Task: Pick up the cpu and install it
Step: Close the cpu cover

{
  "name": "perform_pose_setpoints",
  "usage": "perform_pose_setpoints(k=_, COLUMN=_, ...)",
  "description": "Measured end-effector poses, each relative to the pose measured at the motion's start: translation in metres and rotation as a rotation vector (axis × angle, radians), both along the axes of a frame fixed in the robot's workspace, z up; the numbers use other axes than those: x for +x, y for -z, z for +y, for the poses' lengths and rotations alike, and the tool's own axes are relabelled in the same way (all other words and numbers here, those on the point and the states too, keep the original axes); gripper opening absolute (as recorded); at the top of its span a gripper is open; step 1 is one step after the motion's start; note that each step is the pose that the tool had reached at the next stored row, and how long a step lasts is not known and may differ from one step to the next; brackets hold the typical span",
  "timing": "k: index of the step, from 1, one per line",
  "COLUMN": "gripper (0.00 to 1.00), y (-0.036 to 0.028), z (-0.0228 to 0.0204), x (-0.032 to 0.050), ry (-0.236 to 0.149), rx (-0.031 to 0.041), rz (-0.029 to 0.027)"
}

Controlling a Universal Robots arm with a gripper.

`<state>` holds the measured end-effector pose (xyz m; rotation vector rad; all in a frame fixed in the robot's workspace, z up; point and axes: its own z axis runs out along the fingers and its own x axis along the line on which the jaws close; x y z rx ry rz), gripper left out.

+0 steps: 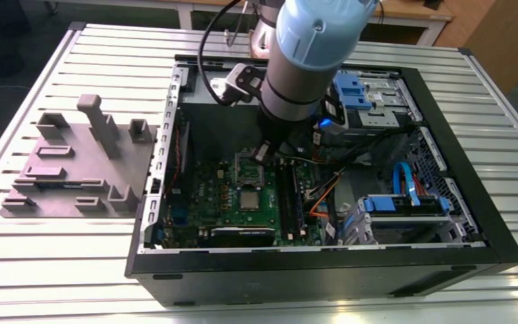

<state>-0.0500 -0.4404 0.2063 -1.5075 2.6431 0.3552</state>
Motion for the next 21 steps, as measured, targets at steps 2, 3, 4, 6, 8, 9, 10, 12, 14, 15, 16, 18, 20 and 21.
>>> perform_pose_setpoints(k=2, gripper=0.11, y=-0.0016, z=0.0001, x=-0.0009, ry=0.000, rx=-0.0008, rz=0.0001)
perform_pose_setpoints(k=3, gripper=0.11, y=-0.0024, z=0.0002, x=-0.0013, ry=0.000, rx=-0.0017, rz=0.0001)
perform_pose_setpoints(k=4, gripper=0.11, y=-0.0030, z=0.0003, x=-0.0017, ry=0.000, rx=-0.0029, rz=0.0000)
perform_pose_setpoints(k=6, gripper=0.11, y=-0.0038, z=0.0003, x=-0.0023, ry=0.000, rx=-0.0076, rz=0.0000)
perform_pose_setpoints(k=8, gripper=0.11, y=-0.0040, z=0.0002, x=-0.0024, ry=0.000, rx=-0.0152, rz=0.0001)
perform_pose_setpoints(k=9, gripper=0.11, y=-0.0041, z=0.0002, x=-0.0024, ry=0.000, rx=-0.0191, rz=0.0000)
perform_pose_setpoints(k=10, gripper=0.11, y=-0.0042, z=0.0002, x=-0.0024, ry=0.000, rx=-0.0234, rz=0.0000)
perform_pose_setpoints(k=12, gripper=0.11, y=-0.0044, z=0.0002, x=-0.0024, ry=0.000, rx=-0.0313, rz=0.0001)
perform_pose_setpoints(k=14, gripper=0.11, y=-0.0053, z=0.0001, x=-0.0024, ry=0.000, rx=-0.0341, rz=0.0003)
perform_pose_setpoints(k=15, gripper=0.11, y=-0.0059, z=0.0001, x=-0.0025, ry=0.000, rx=-0.0344, rz=0.0003)
perform_pose_setpoints(k=16, gripper=0.11, y=-0.0065, z=0.0002, x=-0.0025, ry=0.000, rx=-0.0344, rz=0.0003)
perform_pose_setpoints(k=18, gripper=0.11, y=-0.0082, z=0.0002, x=-0.0024, ry=0.000, rx=-0.0355, rz=0.0003)
perform_pose_setpoints(k=20, gripper=0.11, y=-0.0109, z=0.0002, x=-0.0025, ry=0.000, rx=-0.0366, rz=0.0006)
perform_pose_setpoints(k=21, gripper=0.11, y=-0.0122, z=0.0002, x=-0.0025, ry=0.000, rx=-0.0373, rz=0.0007)
